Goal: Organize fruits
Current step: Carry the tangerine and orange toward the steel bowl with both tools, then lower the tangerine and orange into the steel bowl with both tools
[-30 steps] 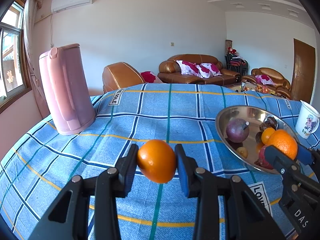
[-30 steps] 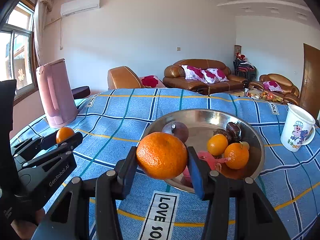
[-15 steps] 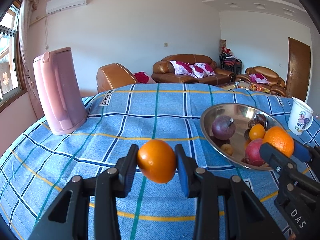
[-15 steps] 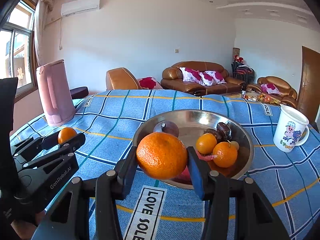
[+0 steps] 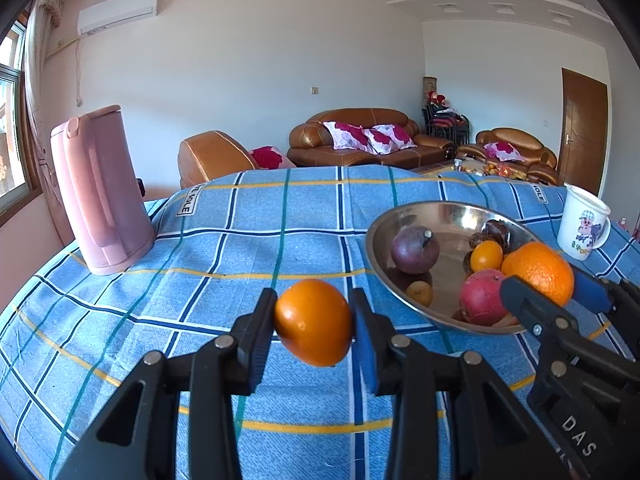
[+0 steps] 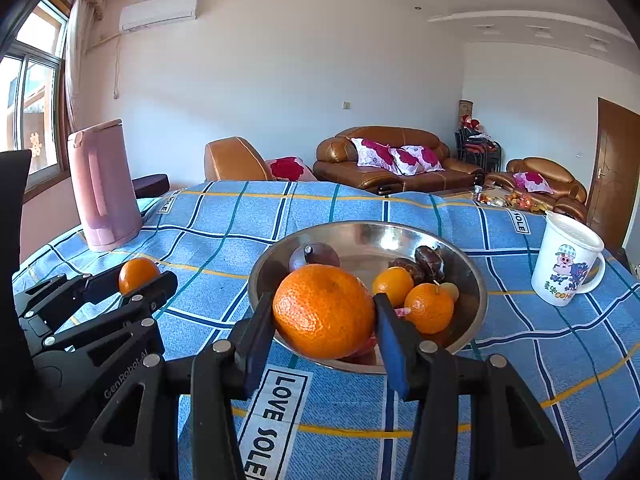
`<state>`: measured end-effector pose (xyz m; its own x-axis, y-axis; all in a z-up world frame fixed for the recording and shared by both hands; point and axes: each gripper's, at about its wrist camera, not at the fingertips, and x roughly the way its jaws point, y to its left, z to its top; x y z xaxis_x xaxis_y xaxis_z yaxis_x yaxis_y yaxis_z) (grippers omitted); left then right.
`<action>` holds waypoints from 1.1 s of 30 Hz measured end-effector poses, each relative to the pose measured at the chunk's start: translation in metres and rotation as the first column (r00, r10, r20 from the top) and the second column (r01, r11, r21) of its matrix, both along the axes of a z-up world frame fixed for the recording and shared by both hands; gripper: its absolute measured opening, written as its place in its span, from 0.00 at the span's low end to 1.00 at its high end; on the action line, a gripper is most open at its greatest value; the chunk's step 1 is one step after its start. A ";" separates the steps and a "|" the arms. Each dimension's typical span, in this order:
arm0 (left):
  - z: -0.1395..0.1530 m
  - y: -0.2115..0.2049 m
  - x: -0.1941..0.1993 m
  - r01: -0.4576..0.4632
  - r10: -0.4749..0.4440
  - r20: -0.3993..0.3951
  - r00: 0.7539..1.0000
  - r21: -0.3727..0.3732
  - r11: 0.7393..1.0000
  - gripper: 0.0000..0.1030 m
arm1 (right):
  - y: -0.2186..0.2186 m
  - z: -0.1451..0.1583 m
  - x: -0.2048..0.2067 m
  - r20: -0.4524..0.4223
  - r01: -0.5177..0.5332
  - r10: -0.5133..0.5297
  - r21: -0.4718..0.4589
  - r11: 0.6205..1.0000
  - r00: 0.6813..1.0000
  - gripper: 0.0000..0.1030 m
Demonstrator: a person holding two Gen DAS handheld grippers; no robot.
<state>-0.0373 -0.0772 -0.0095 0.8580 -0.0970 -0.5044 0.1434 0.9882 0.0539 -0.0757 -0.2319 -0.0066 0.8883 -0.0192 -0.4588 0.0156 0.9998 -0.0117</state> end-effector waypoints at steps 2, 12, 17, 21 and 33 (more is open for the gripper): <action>0.000 -0.004 -0.002 0.010 -0.010 0.001 1.000 0.003 1.000 0.37 | -0.003 0.000 -0.002 0.002 0.005 -0.005 -0.003 1.000 1.000 0.49; 0.000 -0.027 -0.003 0.052 -0.052 -0.014 0.999 0.021 0.998 0.37 | -0.022 0.001 -0.007 0.010 0.056 -0.056 -0.029 0.998 0.998 0.49; 0.000 -0.039 -0.002 0.075 -0.074 -0.018 0.997 0.038 0.996 0.37 | -0.040 0.002 -0.010 0.013 0.094 -0.094 -0.036 0.995 0.996 0.49; 0.000 -0.048 -0.001 0.088 -0.087 -0.023 0.996 0.039 0.995 0.37 | -0.054 0.003 -0.013 0.015 0.122 -0.122 -0.044 0.992 0.992 0.49; 0.000 -0.079 0.008 0.141 -0.140 -0.032 0.990 0.040 0.989 0.37 | -0.096 0.002 -0.012 -0.001 0.203 -0.203 -0.037 0.979 0.979 0.49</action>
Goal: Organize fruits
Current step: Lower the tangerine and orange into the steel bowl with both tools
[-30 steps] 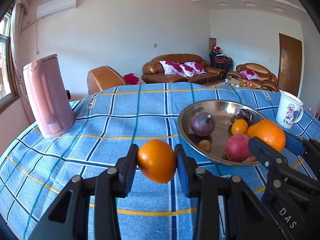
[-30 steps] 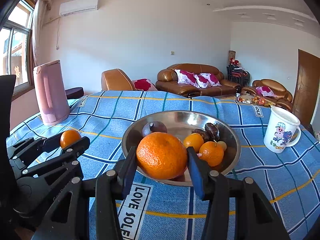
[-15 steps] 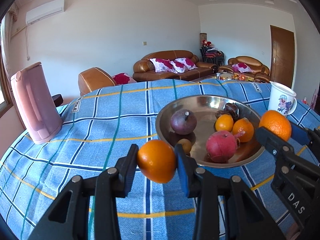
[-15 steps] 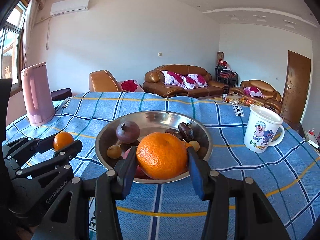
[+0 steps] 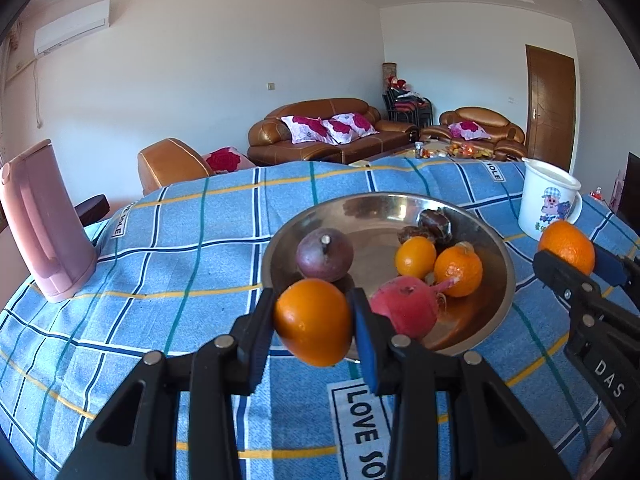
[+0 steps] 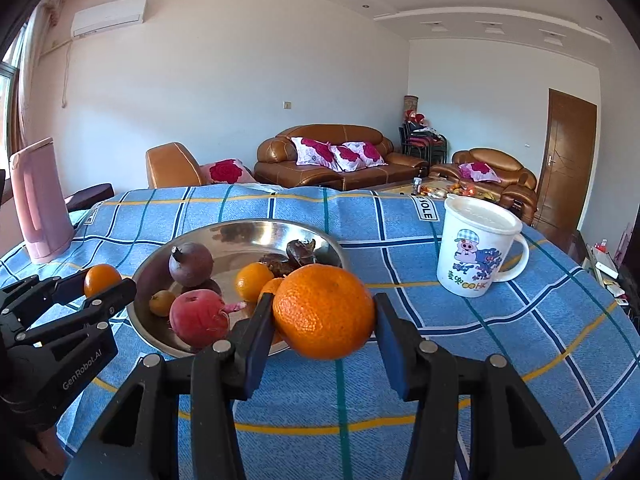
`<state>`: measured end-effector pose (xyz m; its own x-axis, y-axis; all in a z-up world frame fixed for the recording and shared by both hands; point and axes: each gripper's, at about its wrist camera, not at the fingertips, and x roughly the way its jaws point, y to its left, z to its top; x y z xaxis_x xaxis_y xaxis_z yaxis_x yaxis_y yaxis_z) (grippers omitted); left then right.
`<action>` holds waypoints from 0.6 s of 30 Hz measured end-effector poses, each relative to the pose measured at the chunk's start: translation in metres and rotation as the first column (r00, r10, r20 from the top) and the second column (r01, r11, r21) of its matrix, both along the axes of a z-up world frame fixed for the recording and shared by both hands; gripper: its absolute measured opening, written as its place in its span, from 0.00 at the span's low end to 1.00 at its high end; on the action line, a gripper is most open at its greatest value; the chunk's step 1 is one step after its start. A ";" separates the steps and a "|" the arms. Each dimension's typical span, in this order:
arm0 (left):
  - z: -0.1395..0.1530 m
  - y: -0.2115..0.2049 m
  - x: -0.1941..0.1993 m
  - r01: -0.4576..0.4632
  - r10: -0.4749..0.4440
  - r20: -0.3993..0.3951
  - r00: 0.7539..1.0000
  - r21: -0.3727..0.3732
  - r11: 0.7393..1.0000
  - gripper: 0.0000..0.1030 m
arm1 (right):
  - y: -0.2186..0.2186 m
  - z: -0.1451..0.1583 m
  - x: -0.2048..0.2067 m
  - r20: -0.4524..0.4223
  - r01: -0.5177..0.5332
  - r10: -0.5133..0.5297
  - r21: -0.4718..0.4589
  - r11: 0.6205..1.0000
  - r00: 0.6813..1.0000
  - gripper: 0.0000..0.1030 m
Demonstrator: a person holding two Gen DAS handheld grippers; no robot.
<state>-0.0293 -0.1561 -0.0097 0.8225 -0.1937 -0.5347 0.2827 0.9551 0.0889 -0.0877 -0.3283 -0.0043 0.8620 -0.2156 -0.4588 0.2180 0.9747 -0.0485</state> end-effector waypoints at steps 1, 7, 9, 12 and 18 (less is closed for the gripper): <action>0.000 -0.003 0.001 0.006 -0.006 0.001 1.000 0.003 1.000 0.37 | -0.002 0.000 0.001 -0.001 0.005 -0.005 -0.008 1.000 1.000 0.49; 0.003 -0.019 0.011 0.026 -0.026 -0.018 0.999 -0.011 1.000 0.37 | -0.014 -0.001 0.009 -0.028 0.037 -0.038 -0.050 0.998 0.999 0.49; 0.005 -0.025 0.015 0.030 -0.030 -0.015 0.999 -0.016 0.999 0.37 | -0.019 -0.002 0.013 -0.035 0.050 -0.052 -0.071 0.996 0.998 0.49; 0.006 -0.032 0.022 0.034 -0.034 -0.018 0.999 -0.022 0.999 0.37 | -0.029 -0.003 0.020 -0.052 0.062 -0.066 -0.063 0.996 0.996 0.49; 0.007 -0.041 0.040 0.014 -0.017 -0.058 0.998 -0.056 0.998 0.37 | -0.041 -0.004 0.041 -0.066 0.088 -0.092 -0.052 0.995 0.994 0.49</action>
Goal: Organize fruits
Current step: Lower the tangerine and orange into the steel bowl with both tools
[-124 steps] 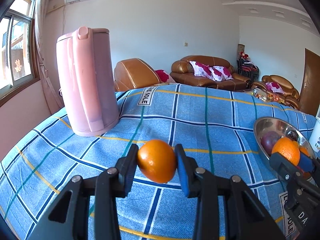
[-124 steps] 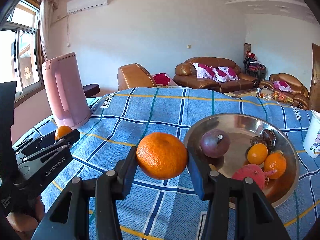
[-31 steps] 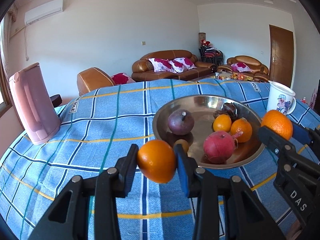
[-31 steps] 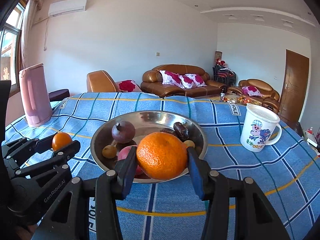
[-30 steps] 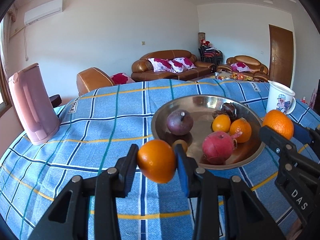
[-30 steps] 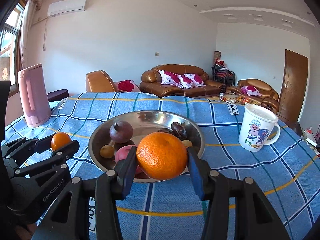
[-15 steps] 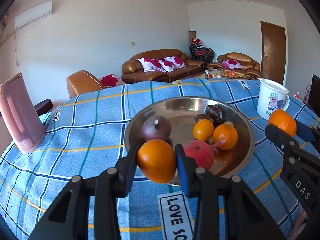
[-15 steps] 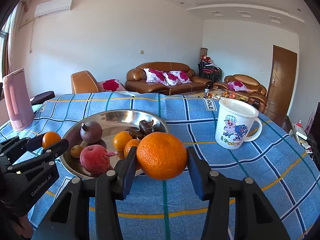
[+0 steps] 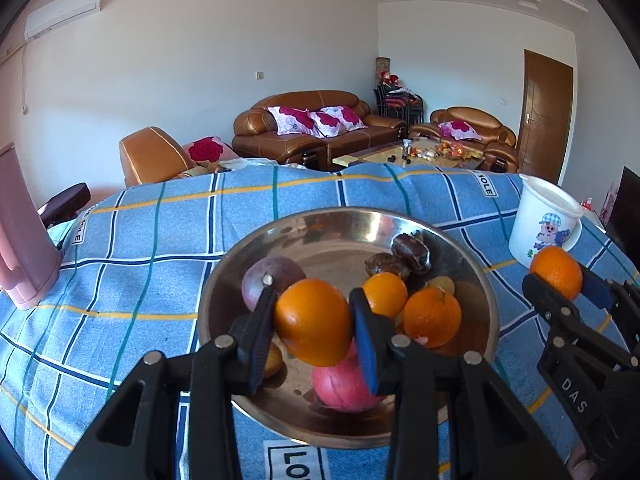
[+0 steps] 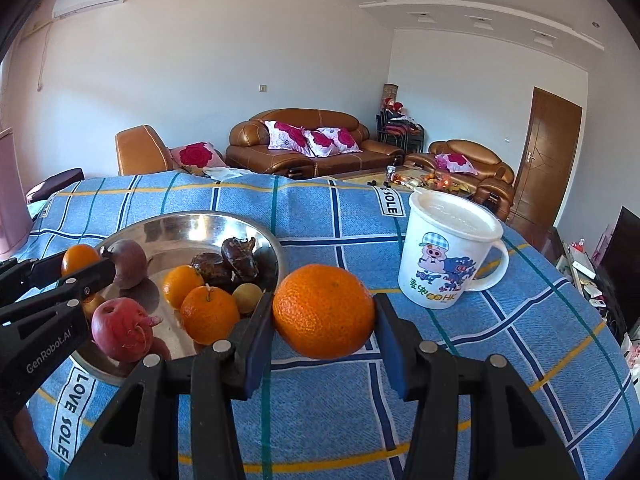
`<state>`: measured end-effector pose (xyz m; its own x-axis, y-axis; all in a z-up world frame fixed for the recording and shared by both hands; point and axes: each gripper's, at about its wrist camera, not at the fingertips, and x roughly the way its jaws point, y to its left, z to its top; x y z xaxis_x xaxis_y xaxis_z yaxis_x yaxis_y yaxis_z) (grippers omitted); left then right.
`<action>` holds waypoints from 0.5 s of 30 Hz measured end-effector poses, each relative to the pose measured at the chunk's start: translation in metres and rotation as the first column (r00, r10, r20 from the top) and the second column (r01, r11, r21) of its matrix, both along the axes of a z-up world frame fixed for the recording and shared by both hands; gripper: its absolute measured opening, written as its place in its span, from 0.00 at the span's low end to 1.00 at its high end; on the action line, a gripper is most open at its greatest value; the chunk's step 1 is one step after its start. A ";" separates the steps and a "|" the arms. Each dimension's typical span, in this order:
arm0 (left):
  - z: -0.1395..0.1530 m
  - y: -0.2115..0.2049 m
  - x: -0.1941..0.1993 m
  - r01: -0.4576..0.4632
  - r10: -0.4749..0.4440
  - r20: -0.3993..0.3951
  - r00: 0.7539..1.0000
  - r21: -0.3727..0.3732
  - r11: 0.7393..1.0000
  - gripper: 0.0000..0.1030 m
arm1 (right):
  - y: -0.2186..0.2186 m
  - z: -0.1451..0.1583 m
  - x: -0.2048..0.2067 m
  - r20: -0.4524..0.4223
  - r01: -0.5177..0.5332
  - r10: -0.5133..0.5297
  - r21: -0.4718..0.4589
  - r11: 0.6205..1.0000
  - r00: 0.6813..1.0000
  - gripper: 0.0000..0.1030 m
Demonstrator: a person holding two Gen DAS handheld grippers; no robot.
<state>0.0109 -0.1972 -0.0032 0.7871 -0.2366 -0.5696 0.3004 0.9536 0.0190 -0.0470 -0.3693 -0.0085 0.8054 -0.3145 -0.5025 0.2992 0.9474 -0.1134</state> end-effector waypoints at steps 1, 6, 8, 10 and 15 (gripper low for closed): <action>0.000 -0.001 0.003 -0.004 0.004 0.000 1.000 -0.002 1.000 0.37 | -0.001 0.000 0.004 0.000 0.001 -0.001 0.001 1.000 1.000 0.49; -0.004 0.006 0.013 -0.023 0.023 -0.004 1.000 -0.019 1.000 0.37 | 0.002 0.003 0.019 0.011 -0.001 0.001 0.015 1.000 1.000 0.49; -0.006 0.009 0.017 -0.028 0.028 -0.010 1.000 -0.022 0.999 0.37 | 0.006 0.003 0.025 0.014 -0.006 0.006 0.014 1.000 1.000 0.49; -0.006 0.012 0.020 -0.035 0.035 -0.013 0.999 -0.027 0.999 0.37 | 0.011 0.003 0.031 0.017 -0.014 0.014 0.015 1.000 1.000 0.49; -0.002 0.016 0.026 -0.048 0.048 0.000 0.999 -0.033 0.998 0.37 | 0.020 0.010 0.046 0.044 -0.025 0.024 0.024 0.999 0.999 0.49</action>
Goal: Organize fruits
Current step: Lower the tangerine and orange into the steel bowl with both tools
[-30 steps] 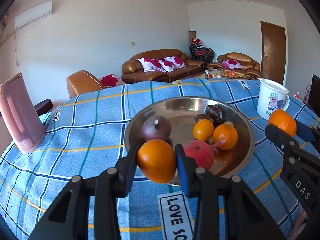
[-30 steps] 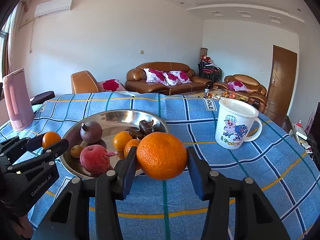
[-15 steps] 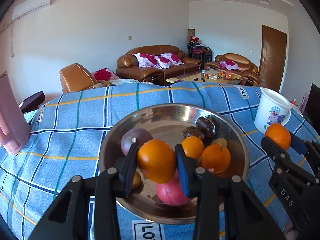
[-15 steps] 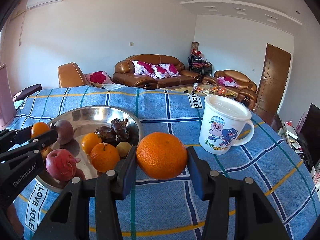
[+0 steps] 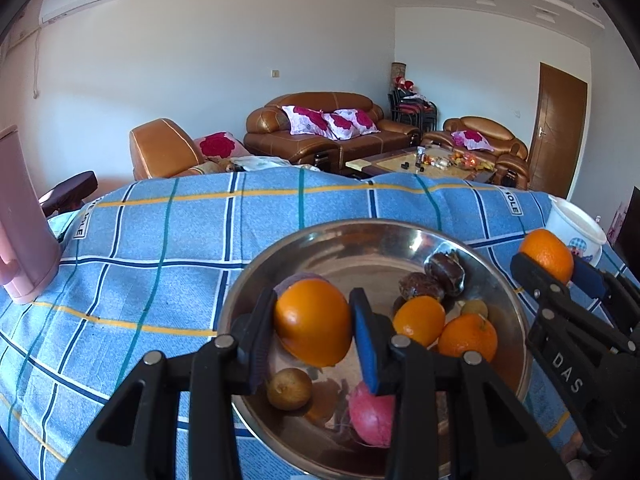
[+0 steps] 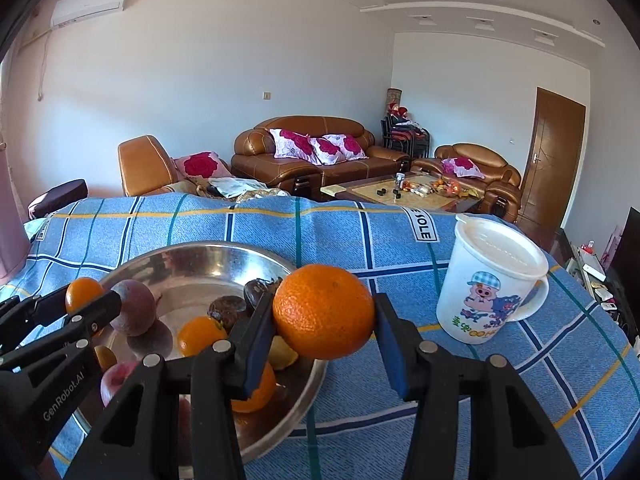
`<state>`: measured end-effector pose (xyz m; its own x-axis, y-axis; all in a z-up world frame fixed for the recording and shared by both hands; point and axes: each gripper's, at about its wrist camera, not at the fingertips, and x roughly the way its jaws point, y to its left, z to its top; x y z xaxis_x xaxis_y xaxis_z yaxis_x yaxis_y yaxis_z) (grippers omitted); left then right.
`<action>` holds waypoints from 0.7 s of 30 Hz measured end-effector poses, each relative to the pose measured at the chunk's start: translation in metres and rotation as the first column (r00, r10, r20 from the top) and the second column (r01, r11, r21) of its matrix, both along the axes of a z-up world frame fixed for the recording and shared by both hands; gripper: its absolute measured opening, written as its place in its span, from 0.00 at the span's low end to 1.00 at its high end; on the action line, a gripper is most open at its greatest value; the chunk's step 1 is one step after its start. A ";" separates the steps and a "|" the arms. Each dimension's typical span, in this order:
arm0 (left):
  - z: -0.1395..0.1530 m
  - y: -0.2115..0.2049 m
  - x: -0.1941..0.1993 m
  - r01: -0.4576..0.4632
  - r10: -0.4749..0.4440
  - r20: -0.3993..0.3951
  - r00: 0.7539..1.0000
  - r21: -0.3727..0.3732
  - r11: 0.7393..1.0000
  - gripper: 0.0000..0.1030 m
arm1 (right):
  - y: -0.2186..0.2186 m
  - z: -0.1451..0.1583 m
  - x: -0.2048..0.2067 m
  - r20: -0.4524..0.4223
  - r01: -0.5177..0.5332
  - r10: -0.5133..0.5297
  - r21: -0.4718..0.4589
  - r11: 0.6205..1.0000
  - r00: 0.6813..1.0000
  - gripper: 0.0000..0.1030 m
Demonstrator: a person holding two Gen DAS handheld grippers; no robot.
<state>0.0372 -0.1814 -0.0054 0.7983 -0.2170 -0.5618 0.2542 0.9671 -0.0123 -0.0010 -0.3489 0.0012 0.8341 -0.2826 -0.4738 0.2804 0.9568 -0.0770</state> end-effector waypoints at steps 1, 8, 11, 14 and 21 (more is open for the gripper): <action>0.000 0.001 0.001 -0.002 0.002 0.002 1.000 -0.001 1.000 0.37 | 0.001 0.001 0.003 0.005 -0.001 0.001 0.009 1.000 1.000 0.49; 0.001 0.013 0.013 -0.020 0.019 -0.023 1.000 -0.030 0.999 0.37 | 0.004 0.012 0.025 0.028 -0.027 0.024 0.115 0.993 0.999 0.49; 0.001 0.013 0.015 -0.010 0.009 -0.023 1.000 -0.038 0.999 0.37 | 0.007 0.014 0.037 0.029 -0.044 0.040 0.145 0.988 0.999 0.49; 0.001 0.008 0.014 0.003 -0.003 -0.014 1.000 -0.028 1.000 0.37 | 0.008 0.014 0.050 0.003 -0.069 0.070 0.182 0.981 0.998 0.49; 0.005 -0.014 0.009 0.090 -0.090 0.018 0.996 -0.004 0.996 0.37 | 0.007 0.012 0.066 -0.051 -0.095 0.108 0.211 0.973 0.993 0.49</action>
<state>0.0464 -0.1953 -0.0009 0.7854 -0.2911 -0.5462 0.3403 0.9403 -0.0117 0.0654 -0.3414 0.0136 0.8208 -0.0875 -0.5644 0.1818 0.9768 0.1130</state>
